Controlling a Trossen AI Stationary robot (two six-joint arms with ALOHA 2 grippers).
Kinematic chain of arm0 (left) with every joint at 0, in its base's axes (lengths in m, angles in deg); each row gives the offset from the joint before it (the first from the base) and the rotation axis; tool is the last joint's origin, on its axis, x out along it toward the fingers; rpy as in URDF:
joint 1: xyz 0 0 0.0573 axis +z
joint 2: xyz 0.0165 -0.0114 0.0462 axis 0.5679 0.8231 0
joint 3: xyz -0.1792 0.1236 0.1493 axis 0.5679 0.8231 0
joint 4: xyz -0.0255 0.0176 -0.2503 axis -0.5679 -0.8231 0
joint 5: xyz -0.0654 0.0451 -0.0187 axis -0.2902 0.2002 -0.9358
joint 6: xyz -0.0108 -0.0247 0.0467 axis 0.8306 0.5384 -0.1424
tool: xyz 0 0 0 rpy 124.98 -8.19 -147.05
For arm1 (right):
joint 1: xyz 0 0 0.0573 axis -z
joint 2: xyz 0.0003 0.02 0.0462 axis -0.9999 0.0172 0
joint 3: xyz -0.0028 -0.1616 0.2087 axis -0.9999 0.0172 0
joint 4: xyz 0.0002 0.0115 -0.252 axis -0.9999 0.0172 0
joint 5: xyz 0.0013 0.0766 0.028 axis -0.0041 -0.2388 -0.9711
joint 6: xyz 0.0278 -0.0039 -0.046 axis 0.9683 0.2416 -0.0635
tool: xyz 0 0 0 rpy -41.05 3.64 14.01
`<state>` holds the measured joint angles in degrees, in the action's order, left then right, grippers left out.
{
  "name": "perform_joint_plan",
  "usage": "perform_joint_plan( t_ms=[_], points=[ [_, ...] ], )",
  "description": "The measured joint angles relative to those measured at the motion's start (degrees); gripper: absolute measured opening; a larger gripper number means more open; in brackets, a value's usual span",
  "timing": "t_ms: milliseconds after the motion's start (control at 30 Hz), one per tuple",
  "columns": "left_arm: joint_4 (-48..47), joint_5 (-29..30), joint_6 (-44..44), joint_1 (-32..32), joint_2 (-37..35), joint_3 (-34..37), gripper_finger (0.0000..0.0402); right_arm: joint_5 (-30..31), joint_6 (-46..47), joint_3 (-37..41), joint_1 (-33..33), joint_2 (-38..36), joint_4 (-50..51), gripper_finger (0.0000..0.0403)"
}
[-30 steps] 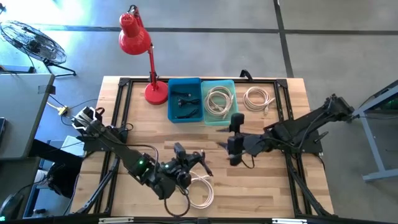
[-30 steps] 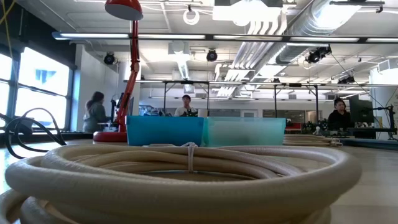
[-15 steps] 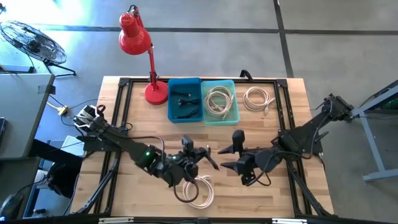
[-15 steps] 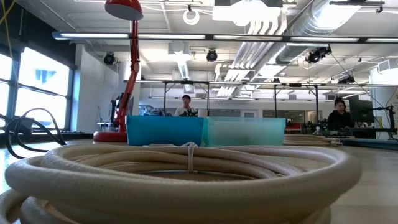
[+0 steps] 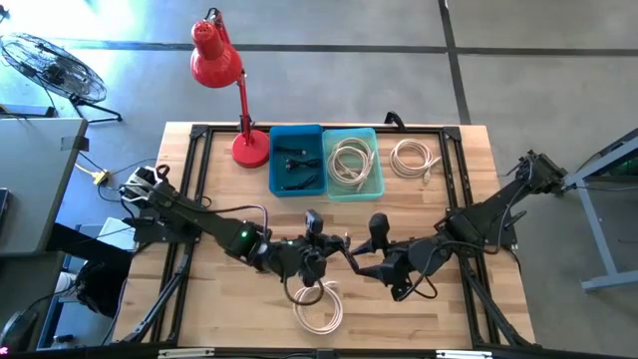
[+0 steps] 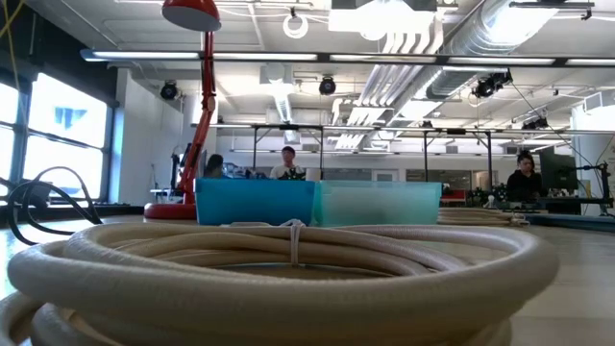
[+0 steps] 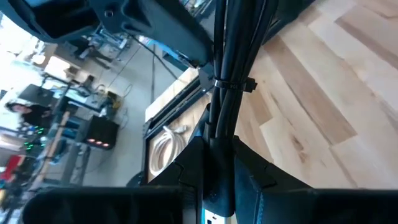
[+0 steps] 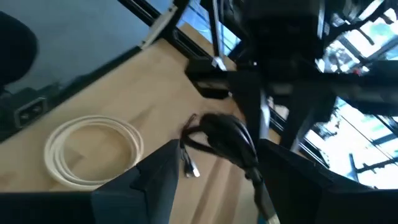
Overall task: Pick & Place USB Port
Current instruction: Put the black USB cable into the blue bin
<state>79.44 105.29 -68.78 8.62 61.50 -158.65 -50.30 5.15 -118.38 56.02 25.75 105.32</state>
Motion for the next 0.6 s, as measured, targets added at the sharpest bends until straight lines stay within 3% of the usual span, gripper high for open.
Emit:
perform_joint_plan(
  t_ms=[400,500,600],
  points=[
    [1.09,-7.06,-0.45,3.58,0.0,0.0,0.0043,-0.83,0.46,0.0,1.47,0.01,-0.2,0.0202],
    [1.51,-6.99,-1.71,3.6,0.0,0.0,0.0043,-0.93,0.64,0.0,2.0,0.0,0.33,0.0174],
    [1.59,-7.16,-1.77,3.54,0.03,0.0,0.0043,-0.79,1.02,0.0,2.27,0.0,0.5,0.0119]
  ],
)
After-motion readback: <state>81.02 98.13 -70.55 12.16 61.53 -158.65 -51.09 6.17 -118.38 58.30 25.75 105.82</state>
